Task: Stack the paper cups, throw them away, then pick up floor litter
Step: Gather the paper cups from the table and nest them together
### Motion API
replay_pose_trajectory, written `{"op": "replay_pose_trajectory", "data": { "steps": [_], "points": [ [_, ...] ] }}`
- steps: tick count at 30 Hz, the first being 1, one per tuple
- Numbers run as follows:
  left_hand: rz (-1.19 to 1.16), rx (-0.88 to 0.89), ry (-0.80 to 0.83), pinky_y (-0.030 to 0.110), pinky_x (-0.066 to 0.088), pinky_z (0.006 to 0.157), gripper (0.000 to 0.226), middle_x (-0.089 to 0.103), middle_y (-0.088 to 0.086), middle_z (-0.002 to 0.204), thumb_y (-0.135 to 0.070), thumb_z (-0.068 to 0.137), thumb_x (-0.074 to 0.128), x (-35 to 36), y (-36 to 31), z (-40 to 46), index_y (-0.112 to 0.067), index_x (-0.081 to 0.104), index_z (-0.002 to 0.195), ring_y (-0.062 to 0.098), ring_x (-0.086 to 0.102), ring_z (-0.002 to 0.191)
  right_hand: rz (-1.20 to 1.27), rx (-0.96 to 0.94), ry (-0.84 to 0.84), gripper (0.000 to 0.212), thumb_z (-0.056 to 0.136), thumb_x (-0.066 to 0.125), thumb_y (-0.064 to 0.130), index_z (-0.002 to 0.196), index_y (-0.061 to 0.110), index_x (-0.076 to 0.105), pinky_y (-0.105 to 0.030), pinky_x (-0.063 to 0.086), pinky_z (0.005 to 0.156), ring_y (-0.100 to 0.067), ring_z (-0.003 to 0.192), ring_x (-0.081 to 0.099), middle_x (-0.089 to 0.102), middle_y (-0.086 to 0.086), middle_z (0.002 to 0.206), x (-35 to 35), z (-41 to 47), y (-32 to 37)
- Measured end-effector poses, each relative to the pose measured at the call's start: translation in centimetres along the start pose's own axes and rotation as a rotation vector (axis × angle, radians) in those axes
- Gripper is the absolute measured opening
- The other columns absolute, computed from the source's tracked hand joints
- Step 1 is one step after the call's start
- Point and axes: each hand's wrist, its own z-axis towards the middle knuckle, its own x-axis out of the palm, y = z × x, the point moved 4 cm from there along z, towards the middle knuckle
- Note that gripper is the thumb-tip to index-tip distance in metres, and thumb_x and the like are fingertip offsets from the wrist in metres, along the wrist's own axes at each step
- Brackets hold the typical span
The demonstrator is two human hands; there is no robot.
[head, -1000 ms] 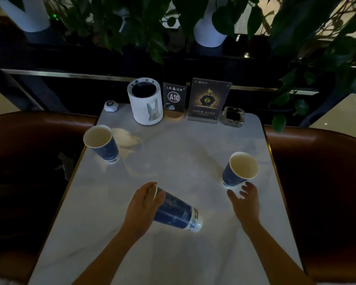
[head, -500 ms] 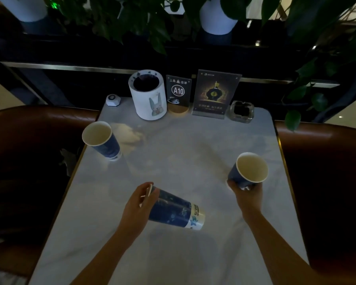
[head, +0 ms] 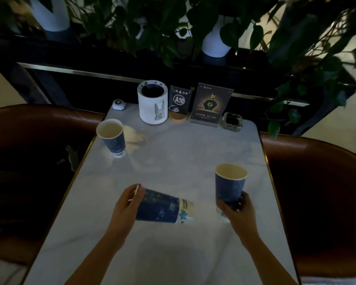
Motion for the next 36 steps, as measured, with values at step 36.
{"op": "replay_pose_trajectory", "data": {
  "steps": [36],
  "points": [
    [-0.172,0.005,-0.001,0.027,0.050,0.080,0.040,0.059,0.001,0.124,-0.045,0.091,0.052,-15.0,1.9,2.7,-0.027,0.055,0.126,0.016,0.058,0.111,-0.386,-0.194,0.578,0.055,0.059,0.084,0.051,0.105,0.042,0.056,-0.013,0.055,0.070,0.002,0.088,0.067,0.068,0.019,0.098,12.7,-10.3,10.6]
  ]
}}
